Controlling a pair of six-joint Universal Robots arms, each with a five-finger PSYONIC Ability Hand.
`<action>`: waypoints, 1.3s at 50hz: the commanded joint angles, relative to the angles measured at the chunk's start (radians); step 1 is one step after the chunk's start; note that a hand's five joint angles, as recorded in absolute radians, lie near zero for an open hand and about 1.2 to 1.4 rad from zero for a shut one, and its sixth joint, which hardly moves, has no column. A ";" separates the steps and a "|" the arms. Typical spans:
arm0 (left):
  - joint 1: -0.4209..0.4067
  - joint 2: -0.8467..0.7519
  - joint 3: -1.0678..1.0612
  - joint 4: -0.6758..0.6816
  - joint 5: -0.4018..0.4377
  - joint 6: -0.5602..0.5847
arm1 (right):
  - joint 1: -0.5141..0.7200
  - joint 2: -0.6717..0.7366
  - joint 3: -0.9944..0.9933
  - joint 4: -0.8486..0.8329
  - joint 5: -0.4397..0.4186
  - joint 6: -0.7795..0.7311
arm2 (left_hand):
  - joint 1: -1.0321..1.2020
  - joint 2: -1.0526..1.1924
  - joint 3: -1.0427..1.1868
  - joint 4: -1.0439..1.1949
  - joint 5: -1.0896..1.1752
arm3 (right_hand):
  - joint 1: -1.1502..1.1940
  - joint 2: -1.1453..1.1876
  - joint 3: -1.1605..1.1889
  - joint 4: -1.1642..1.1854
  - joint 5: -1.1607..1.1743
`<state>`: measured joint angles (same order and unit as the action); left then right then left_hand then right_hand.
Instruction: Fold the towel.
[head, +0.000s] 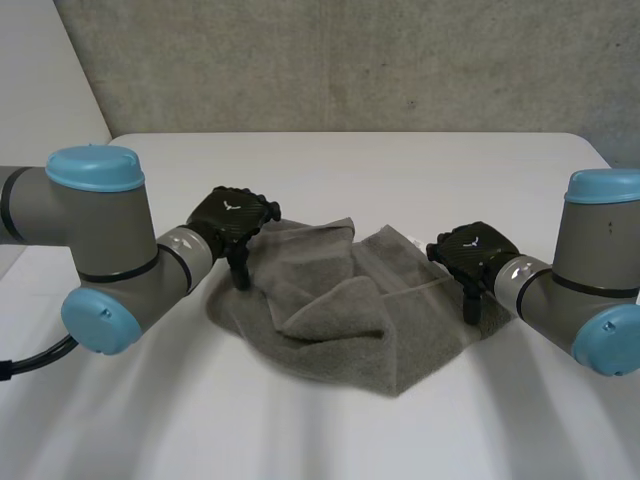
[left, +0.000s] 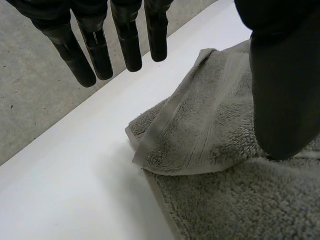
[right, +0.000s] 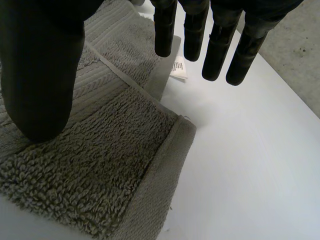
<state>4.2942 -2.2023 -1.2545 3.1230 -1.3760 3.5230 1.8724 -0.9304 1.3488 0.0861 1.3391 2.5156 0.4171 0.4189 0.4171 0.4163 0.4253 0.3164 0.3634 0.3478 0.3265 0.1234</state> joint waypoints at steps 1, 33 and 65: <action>0.001 -0.103 0.041 0.000 -0.002 0.068 | -0.001 0.033 -0.010 -0.025 -0.005 0.000 | -0.030 -0.032 -0.030 -0.030 -0.213 | 0.012 -0.035 -0.019 0.002 0.031; -0.030 -0.128 0.043 0.035 0.069 0.063 | -0.002 0.058 -0.033 -0.039 -0.005 -0.003 | 0.345 0.343 0.345 0.346 0.162 | 0.191 0.144 0.160 0.181 0.210; -0.031 -0.027 -0.037 0.058 0.061 0.045 | -0.062 0.094 -0.116 0.009 0.003 0.005 | 0.979 0.977 0.979 0.980 0.796 | 0.241 0.194 0.210 0.231 0.260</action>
<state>4.2574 -2.2733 -1.2524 3.1819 -1.3157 3.5723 1.8137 -0.8579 1.2604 0.0670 1.3444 2.5204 1.4421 1.4870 1.5416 1.5171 1.4985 0.5344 0.5227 0.5292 0.5266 0.3633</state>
